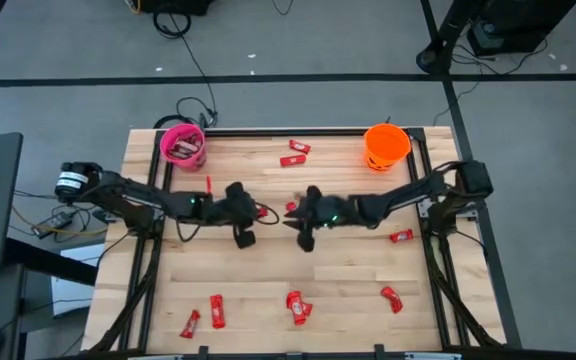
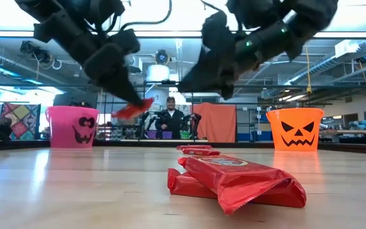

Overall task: Sort candy by brand, put in halloween buckets
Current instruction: Put the red chocolate bar into the orange bucket

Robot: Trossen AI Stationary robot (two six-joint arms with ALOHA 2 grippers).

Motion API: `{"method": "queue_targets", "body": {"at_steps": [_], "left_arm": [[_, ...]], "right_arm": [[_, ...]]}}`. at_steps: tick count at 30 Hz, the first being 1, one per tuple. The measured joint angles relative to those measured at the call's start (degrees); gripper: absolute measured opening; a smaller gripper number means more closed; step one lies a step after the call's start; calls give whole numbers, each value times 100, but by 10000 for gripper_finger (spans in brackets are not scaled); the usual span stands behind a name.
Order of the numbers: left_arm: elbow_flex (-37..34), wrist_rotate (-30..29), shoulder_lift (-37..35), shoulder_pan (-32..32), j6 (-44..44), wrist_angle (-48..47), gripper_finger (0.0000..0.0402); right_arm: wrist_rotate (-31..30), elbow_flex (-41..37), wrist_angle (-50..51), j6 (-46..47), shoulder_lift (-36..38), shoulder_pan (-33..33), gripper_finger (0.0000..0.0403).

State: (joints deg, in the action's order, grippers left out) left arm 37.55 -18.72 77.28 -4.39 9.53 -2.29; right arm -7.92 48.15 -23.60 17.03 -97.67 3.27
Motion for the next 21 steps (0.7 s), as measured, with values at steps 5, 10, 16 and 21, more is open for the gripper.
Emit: {"method": "queue_targets", "body": {"at_steps": [5, 10, 16, 21], "left_arm": [[-7, -488, 234, -266, -586, 828, 51], [-8, -711, 681, -338, -948, 1375, 51], [22, -809, 1133, -335, -1119, 1613, 51], [43, -870, 1348, -338, -1264, 1925, 51]], "right_arm": [[945, -560, -1258, 1076, -35, -544, 117], [1156, -419, -1471, 1253, -423, -607, 117], [1326, -313, -1543, 1321, -530, -603, 117], [966, -327, -1355, 1318, -558, -648, 117]]}}
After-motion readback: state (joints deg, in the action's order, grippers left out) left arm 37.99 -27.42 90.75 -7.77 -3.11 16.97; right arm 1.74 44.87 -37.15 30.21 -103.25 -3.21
